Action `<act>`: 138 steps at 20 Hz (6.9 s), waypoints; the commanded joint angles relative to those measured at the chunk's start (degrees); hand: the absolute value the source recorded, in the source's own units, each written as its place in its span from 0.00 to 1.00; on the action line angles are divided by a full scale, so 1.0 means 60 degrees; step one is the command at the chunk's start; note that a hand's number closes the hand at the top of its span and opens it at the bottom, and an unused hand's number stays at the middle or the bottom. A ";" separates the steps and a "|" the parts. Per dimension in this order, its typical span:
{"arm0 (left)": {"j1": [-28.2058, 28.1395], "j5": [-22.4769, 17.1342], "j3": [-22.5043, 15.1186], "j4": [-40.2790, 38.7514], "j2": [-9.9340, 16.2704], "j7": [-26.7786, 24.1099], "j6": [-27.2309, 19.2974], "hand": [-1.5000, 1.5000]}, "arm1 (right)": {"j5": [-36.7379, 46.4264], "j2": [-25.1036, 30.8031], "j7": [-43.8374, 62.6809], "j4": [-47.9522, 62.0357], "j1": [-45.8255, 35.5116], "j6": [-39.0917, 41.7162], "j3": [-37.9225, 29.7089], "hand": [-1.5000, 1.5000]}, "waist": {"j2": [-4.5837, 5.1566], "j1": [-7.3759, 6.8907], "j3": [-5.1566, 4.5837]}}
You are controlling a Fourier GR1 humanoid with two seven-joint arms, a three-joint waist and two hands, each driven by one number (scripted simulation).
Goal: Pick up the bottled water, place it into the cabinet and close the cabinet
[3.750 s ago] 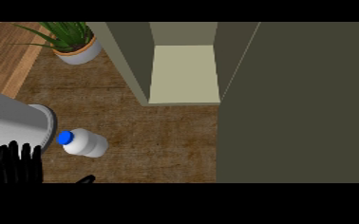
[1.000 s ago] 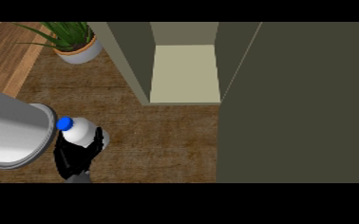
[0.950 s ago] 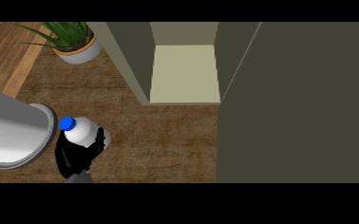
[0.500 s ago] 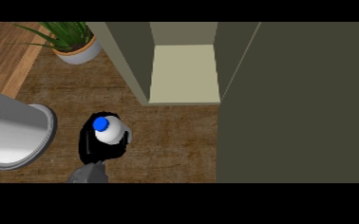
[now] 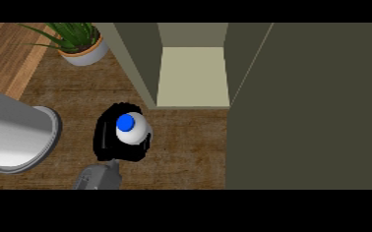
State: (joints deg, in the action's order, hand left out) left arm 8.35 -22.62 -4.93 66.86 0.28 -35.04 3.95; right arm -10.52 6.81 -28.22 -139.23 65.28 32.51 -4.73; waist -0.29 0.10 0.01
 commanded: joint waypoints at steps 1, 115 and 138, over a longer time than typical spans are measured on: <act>-0.0613 -0.0103 -0.1386 0.2004 -0.0045 0.0728 -0.1010 1.00 | -0.0573 -0.0041 0.0334 -0.0802 -0.0073 0.0000 -0.0127 0.00 | -0.0014 -0.0054 0.0003; 0.1088 -0.1326 -0.5582 0.3653 0.1481 0.1944 -0.5733 0.00 | -0.0835 0.0870 0.3442 -0.0987 -0.2540 0.0691 0.0497 1.00 | -0.0003 -0.0238 -0.0021; -0.2544 -0.1719 -0.4547 0.7816 0.4199 0.1703 -0.5194 0.00 | 0.2644 0.0440 0.6009 -0.1862 -0.3563 0.0083 0.6820 1.00 | -0.0037 -0.0163 -0.0059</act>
State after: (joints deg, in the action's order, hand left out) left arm -5.01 -31.62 -34.51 109.72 22.85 -25.74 -27.84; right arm -4.01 11.17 0.93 -141.52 45.73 35.38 27.09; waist -0.51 -0.66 -0.31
